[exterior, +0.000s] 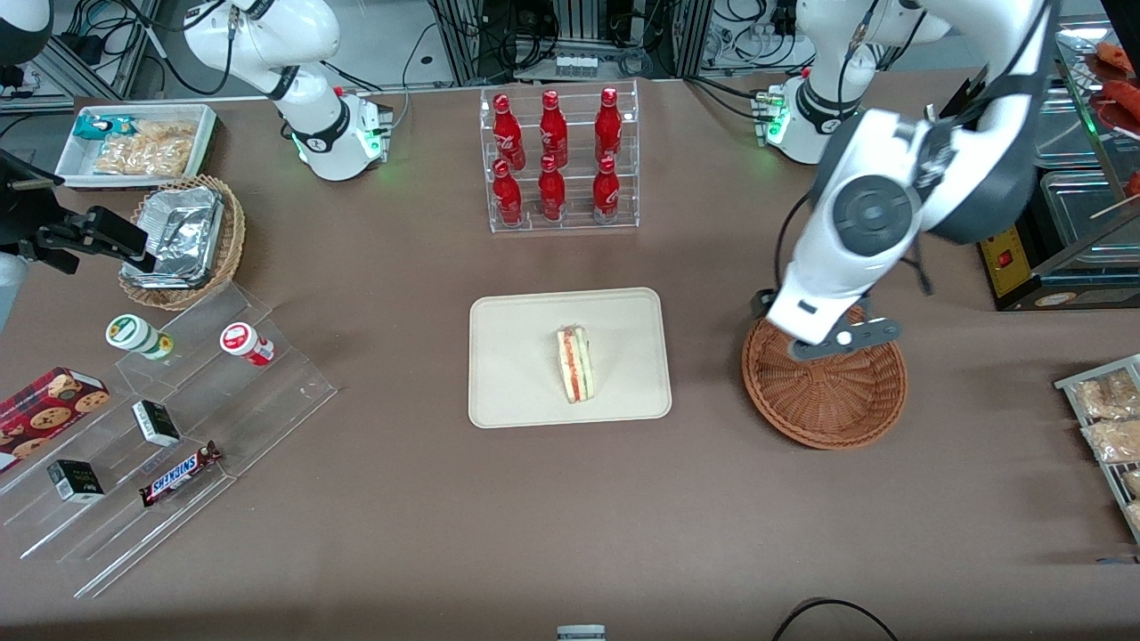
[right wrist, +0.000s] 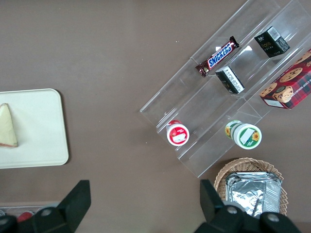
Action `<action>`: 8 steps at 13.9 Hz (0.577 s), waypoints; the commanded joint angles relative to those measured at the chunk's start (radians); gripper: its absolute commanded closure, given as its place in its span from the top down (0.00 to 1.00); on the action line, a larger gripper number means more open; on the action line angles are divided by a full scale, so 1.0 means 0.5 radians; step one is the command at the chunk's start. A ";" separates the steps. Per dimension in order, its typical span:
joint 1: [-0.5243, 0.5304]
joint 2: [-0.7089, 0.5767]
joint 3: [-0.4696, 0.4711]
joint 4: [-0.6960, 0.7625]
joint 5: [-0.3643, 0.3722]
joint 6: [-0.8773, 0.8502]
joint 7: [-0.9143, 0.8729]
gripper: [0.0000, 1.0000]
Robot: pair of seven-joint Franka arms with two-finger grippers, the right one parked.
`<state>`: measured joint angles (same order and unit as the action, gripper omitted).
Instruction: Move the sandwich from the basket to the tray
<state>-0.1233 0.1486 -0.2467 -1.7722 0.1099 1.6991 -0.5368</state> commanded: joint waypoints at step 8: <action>0.308 -0.450 0.162 0.068 -0.116 -0.517 1.024 1.00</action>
<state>0.0240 -0.0593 -0.1843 -1.7730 0.0606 1.4809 -0.0814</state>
